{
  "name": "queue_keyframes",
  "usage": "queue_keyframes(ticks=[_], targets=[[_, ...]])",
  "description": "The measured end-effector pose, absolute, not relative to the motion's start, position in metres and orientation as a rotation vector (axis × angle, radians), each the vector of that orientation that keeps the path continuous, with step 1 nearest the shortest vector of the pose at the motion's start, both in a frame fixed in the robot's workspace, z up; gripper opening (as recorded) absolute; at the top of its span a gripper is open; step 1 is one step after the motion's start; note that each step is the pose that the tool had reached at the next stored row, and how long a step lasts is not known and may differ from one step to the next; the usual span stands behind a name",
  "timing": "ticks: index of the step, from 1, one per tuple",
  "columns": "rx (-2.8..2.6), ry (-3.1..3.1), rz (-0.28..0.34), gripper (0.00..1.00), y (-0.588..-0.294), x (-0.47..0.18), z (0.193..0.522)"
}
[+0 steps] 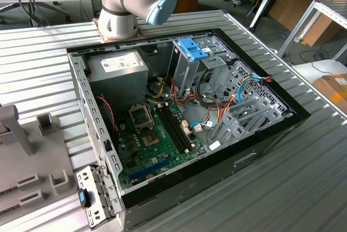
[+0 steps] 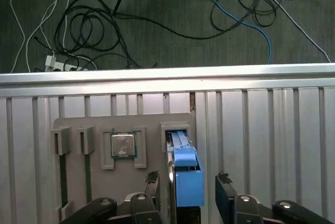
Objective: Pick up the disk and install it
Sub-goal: 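Pick up the disk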
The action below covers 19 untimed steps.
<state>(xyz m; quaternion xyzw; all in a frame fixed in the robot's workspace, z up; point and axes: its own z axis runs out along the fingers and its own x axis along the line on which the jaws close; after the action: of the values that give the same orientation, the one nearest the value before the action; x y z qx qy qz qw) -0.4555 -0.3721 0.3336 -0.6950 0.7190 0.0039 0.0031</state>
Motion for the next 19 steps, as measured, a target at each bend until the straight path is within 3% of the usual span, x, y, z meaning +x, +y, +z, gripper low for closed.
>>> queue_keyframes(ticks=[19], targets=[[-2.197, 2.217, -0.010, 0.54, -0.372, -0.457, 0.314]])
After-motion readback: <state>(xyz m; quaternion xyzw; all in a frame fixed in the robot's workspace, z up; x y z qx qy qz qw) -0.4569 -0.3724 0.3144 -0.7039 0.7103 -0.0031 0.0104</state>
